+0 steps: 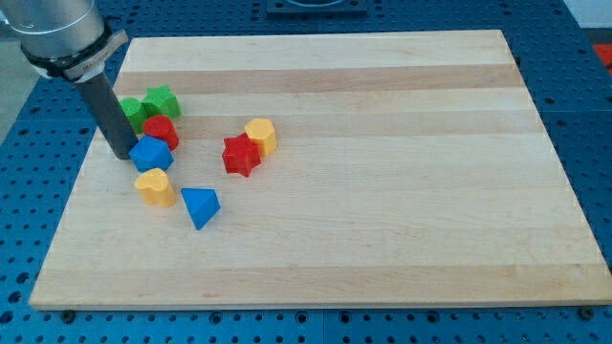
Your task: Move green circle along green star above the red circle
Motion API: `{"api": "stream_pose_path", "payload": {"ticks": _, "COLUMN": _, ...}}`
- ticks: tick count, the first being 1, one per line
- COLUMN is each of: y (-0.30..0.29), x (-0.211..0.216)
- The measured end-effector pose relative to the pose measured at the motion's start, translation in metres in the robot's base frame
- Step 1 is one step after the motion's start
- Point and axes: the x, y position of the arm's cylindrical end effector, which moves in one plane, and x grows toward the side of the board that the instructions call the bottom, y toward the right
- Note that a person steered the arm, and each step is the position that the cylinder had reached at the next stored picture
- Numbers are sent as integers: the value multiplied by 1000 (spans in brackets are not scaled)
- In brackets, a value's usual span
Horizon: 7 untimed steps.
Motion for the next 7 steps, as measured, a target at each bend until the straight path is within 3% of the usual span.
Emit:
{"api": "stream_pose_path", "payload": {"ticks": 2, "y": -21, "x": 39}}
{"api": "stream_pose_path", "payload": {"ticks": 3, "y": -21, "x": 39}}
{"api": "stream_pose_path", "payload": {"ticks": 4, "y": -20, "x": 3}}
{"api": "stream_pose_path", "payload": {"ticks": 7, "y": -39, "x": -31}}
